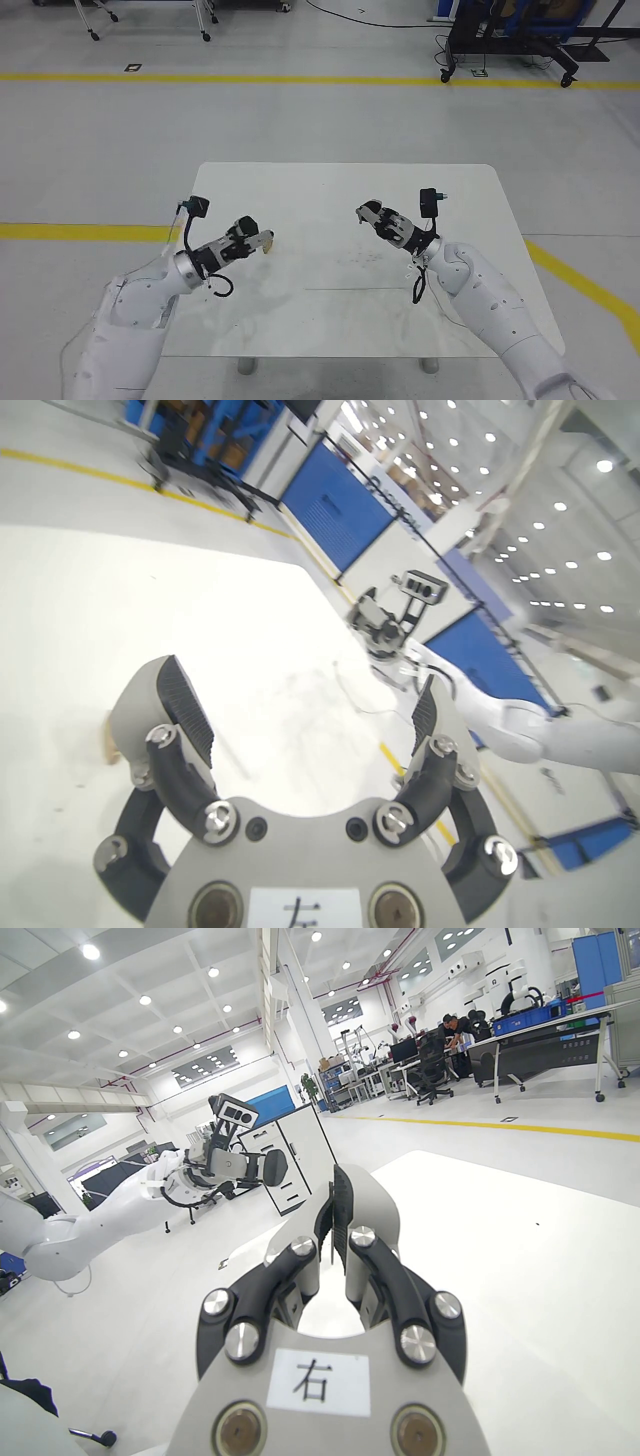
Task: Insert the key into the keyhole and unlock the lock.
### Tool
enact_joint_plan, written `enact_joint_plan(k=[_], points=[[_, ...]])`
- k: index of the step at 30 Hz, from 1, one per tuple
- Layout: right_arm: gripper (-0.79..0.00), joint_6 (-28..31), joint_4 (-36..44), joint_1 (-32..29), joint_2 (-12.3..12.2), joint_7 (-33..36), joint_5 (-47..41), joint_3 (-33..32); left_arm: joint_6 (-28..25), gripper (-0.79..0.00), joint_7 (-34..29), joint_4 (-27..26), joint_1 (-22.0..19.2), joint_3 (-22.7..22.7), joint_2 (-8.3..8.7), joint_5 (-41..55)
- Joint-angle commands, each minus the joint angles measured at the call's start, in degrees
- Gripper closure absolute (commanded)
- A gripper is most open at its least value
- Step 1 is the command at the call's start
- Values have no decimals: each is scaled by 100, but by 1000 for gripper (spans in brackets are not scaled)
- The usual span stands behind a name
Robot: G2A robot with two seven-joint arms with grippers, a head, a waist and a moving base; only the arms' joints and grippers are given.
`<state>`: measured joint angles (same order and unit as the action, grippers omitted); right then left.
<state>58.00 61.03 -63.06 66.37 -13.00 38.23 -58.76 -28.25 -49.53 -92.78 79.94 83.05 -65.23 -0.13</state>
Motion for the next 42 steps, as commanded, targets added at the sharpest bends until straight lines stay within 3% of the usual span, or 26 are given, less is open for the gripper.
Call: enact_joint_plan(k=[1, 4, 9, 14, 19, 22, 29, 33, 35, 36, 42], points=[[0, 0, 0, 0, 0, 0, 0, 0, 215, -785, -872, 387, -372, -252, -6, 1051], [0, 0, 0, 0, 0, 0, 0, 0, 384, -785, -1572, 856, -767, -586, -35, 1775], [0, 0, 104, -80, 16, 25, -185, 54, 129, -785, -1965, 1542, -1247, -1057, -119, 2307], [0, -97, 151, -102, 120, 291, -1409, 296, -901, -785, -1735, 2002, -1493, -1402, -201, 1995], [0, -347, 18, 129, 306, 709, -2222, 700, -1257, -680, -1393, 2178, -1548, -1662, -231, 1870], [0, -364, -105, 198, 397, 793, -2535, 836, -1343, -708, -1307, 2165, -1559, -1771, -223, 1860], [0, -461, -322, 326, 570, 1101, -2965, 1081, -1457, -582, -1193, 2169, -1593, -1959, -174, 1849], [0, -555, -382, 376, 637, 1216, -2909, 1146, -1524, -548, -1126, 2197, -1614, -2040, -149, 1829], [0, -589, -389, 380, 668, 1210, -2880, 1160, -1534, -483, -1116, 2206, -1625, -2084, -137, 1825], [0, -599, -391, 381, 682, 1201, -2866, 1163, -1538, -388, -1112, 2223, -1632, -2094, -131, 1830], [0, -697, -379, 379, 759, 1246, -2775, 1195, -1247, -314, -1188, 2358, -1695, -2175, -122, 2020]])
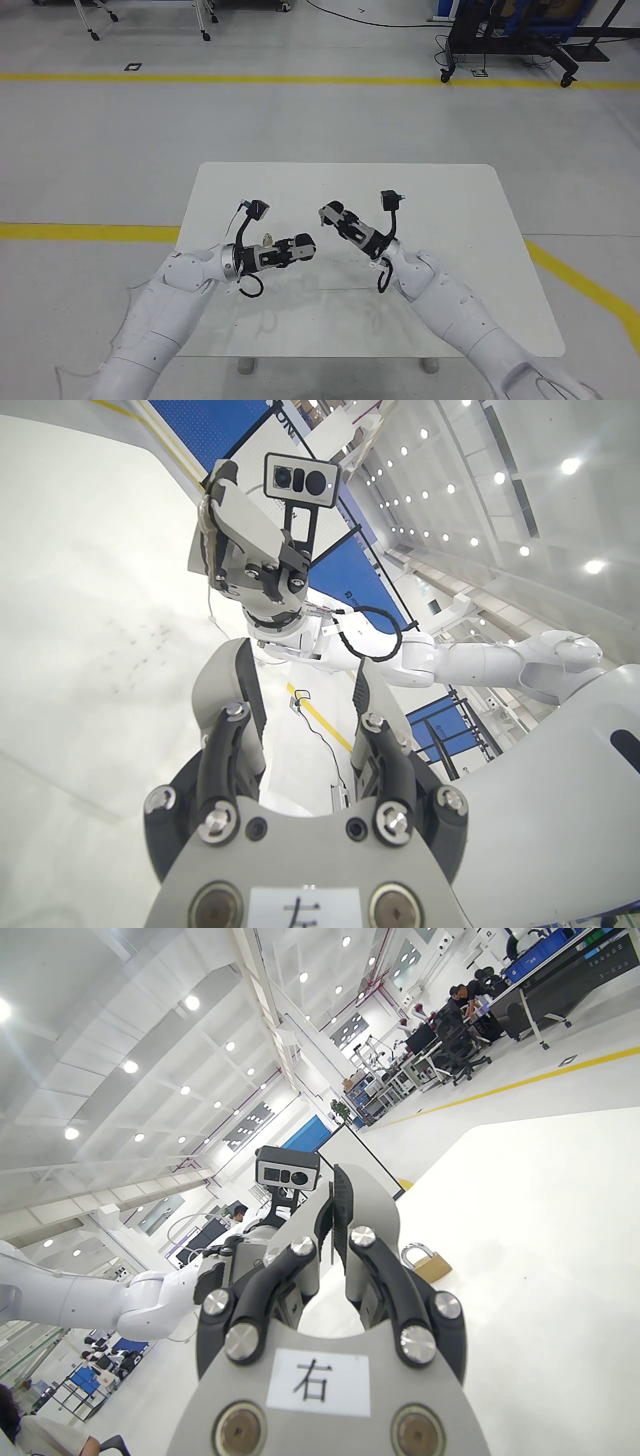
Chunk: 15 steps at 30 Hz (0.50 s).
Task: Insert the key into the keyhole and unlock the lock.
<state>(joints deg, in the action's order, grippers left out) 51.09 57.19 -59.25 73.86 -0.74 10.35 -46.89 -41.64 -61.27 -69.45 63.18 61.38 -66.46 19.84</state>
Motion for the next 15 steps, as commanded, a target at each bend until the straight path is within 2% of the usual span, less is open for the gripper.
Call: enact_joint_plan(k=[1, 7, 10, 15], points=[[0, 0, 14, -7, 21, 49, 12, 16, 148, -305, -3, 41, -37, -16, 1, 13], [0, 215, 43, -60, 73, 402, -262, 81, 245, -302, 127, 78, -66, -68, -4, -61], [0, 253, 4, -40, 78, 676, -468, 72, 235, -256, 285, 55, -56, -66, 2, -249], [0, 258, 41, -53, 79, 975, -648, 30, 227, -265, 532, -31, -9, -48, 16, -515]])
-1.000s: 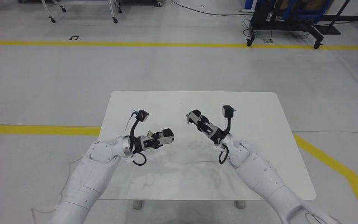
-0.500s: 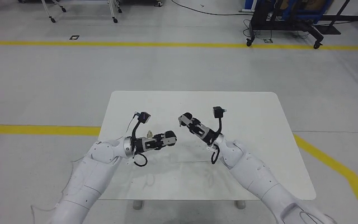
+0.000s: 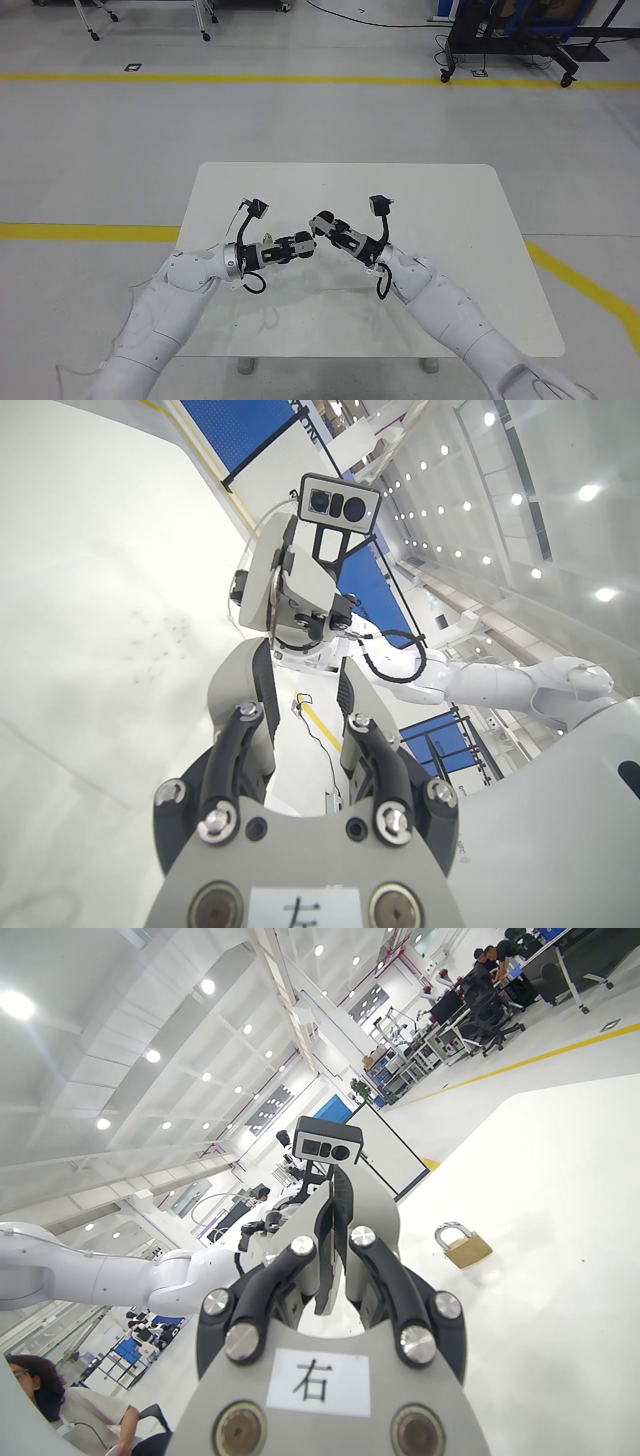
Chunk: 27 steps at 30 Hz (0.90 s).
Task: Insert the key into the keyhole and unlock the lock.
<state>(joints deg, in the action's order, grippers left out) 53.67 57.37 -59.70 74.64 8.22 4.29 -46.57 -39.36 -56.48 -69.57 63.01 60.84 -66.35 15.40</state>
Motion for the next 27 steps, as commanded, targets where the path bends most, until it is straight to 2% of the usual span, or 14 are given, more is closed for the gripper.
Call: enact_joint_plan(k=[1, 9, 15, 16, 27], points=[[0, 9, 44, -18, 4, 139, -94, 0, 4, -262, 94, -37, 20, 9, 8, -118], [0, -56, 93, -16, 31, 409, -229, -34, 88, -262, 240, -111, 62, 9, 24, -202], [0, -95, 100, -10, 61, 444, -183, -67, 157, -22, 297, -113, 57, 0, 30, -213], [0, -94, 98, -8, 65, 448, -175, -75, 166, -3, 312, -112, 56, 0, 31, -210], [0, -62, 47, -47, 85, 391, -18, -228, 211, 0, 358, -72, 30, 5, 42, -153]])
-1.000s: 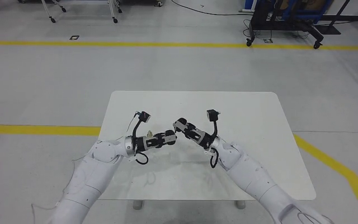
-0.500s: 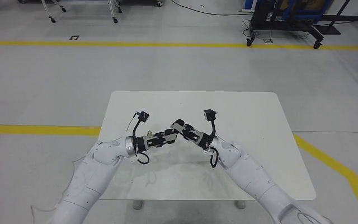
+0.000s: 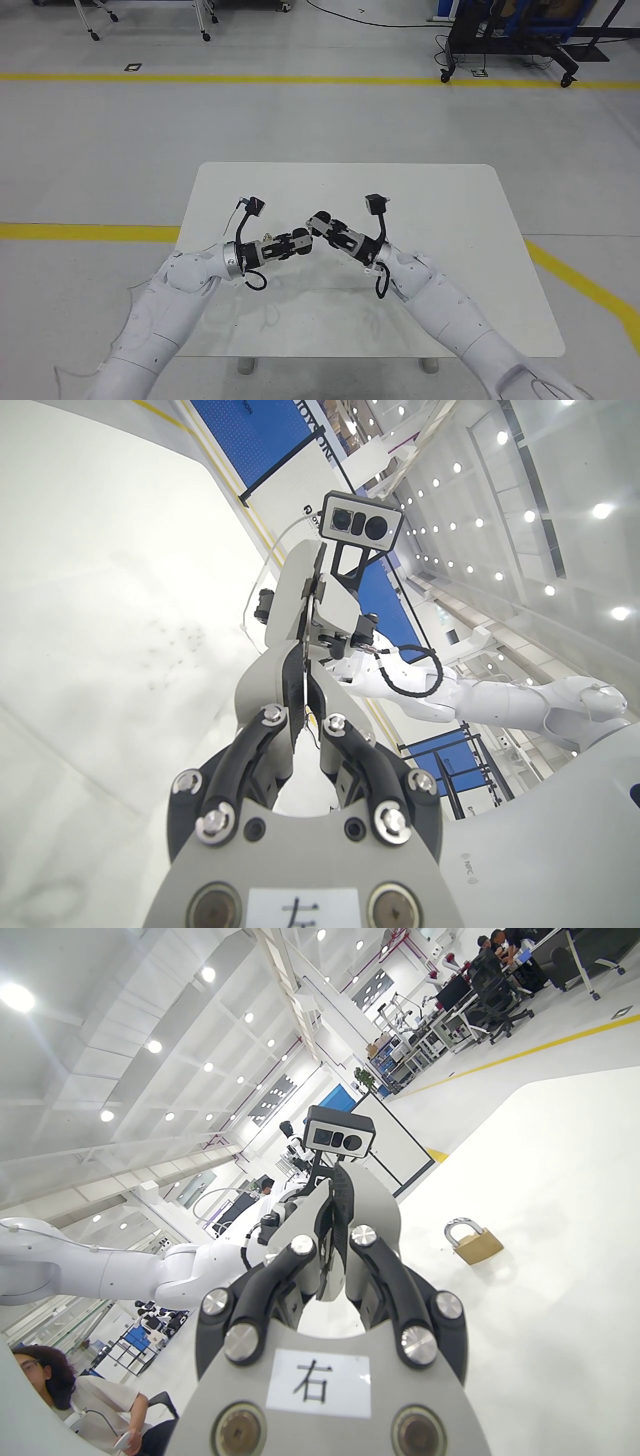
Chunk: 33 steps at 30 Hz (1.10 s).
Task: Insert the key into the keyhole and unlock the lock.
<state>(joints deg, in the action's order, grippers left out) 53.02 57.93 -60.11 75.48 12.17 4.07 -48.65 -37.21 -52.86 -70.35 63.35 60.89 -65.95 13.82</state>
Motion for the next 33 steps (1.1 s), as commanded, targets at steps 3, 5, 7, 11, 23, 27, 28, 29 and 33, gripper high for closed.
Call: enact_joint_plan(k=[3, 5, 7, 11, 23, 27, 28, 29, 33], points=[[0, 20, -12, -21, 2, -10, 29, -65, -10, 0, -2, 17, -12, 2, 5, 20], [0, 37, -10, -36, 3, -21, 43, -96, -13, 0, 11, 24, -16, 5, 7, 17], [0, 45, -4, -49, 4, -20, 55, -122, -15, 0, 29, 28, -17, 7, 9, 11], [0, 64, 15, -74, 5, 0, 77, -169, -19, 0, 81, 36, -18, 26, 16, -14], [0, 165, -5, -99, 20, 235, -60, -223, -72, -68, 121, -1, 18, 65, 35, 55], [0, 183, -11, -104, 29, 282, -118, -238, -154, -360, 57, -1, 24, 57, 40, 104], [0, 190, -10, -103, 31, 296, -131, -241, -158, -376, 59, 3, 23, 57, 40, 110], [0, 193, -15, -102, 33, 316, -138, -242, -156, -382, 59, 7, 26, 53, 40, 126], [0, 205, -17, -93, 43, 376, -178, -249, -144, -366, 66, 14, 22, 46, 42, 143]])
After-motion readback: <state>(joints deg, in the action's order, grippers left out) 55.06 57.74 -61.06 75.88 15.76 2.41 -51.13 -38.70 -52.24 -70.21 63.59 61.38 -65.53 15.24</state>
